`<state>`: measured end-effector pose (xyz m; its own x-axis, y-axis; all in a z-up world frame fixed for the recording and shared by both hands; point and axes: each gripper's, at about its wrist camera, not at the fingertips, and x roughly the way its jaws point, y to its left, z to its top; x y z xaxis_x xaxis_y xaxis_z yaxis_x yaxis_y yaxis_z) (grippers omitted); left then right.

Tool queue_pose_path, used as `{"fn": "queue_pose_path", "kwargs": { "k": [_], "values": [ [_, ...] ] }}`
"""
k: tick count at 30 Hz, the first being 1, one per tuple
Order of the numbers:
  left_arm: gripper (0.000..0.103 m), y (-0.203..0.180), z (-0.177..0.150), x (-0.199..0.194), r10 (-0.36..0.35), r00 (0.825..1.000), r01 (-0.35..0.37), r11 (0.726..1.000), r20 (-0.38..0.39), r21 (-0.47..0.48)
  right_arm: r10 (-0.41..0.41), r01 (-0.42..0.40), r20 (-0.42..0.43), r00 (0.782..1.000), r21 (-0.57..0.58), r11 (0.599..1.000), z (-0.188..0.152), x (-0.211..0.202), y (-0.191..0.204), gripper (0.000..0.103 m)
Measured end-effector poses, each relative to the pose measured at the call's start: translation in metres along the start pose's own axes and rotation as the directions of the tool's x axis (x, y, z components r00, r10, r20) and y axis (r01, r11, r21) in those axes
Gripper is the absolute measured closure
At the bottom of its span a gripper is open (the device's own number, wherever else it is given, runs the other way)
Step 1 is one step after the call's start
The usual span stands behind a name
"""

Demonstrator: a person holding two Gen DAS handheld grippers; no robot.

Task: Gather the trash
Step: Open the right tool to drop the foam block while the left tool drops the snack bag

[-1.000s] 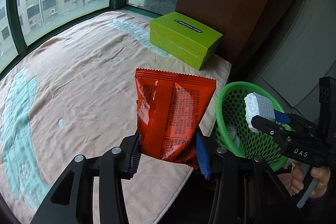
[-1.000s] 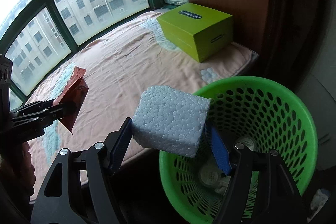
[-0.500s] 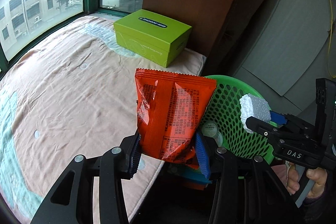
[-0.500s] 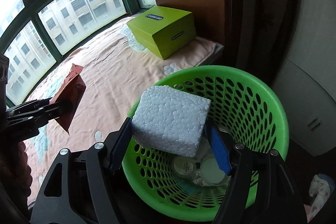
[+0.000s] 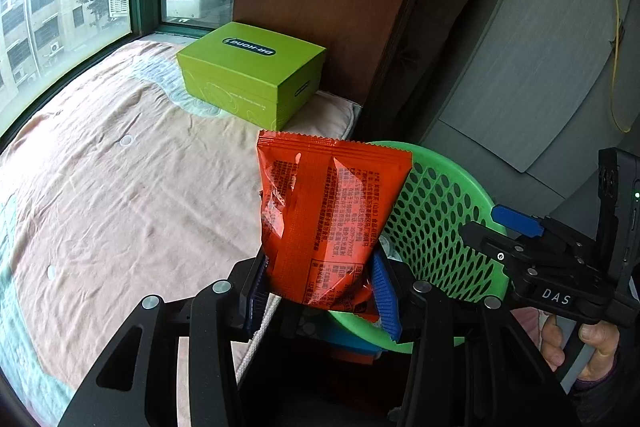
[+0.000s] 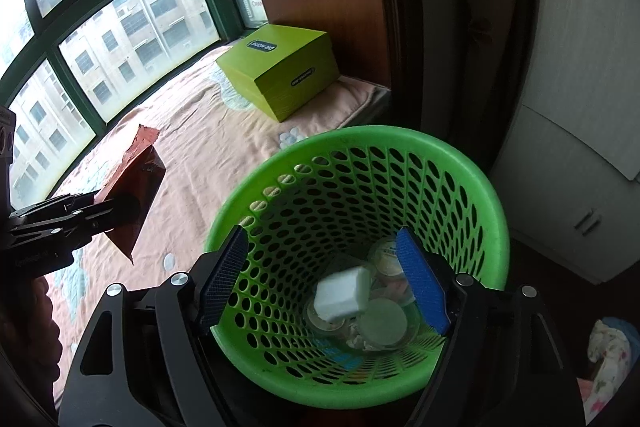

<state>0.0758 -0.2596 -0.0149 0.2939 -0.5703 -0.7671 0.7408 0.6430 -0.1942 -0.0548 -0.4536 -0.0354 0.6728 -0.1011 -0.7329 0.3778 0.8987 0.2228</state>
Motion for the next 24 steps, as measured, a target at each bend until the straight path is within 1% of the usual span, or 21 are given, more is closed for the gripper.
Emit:
{"fn": "queue_pose_path", "kwargs": {
  "k": [13,24],
  "values": [
    [0.059,-0.025,0.004,0.012,-0.021,0.999,0.022,0.999,-0.026,0.025,-0.01,0.009,0.042,0.999,0.029,1.0,-0.003,-0.017,-0.014,0.016],
    [0.057,-0.045,0.005,0.026,-0.043,0.997,0.046,0.998,-0.058,0.044,-0.028,0.026,0.051,0.998,0.047,0.999,-0.01,-0.026,-0.023,0.014]
  ]
}}
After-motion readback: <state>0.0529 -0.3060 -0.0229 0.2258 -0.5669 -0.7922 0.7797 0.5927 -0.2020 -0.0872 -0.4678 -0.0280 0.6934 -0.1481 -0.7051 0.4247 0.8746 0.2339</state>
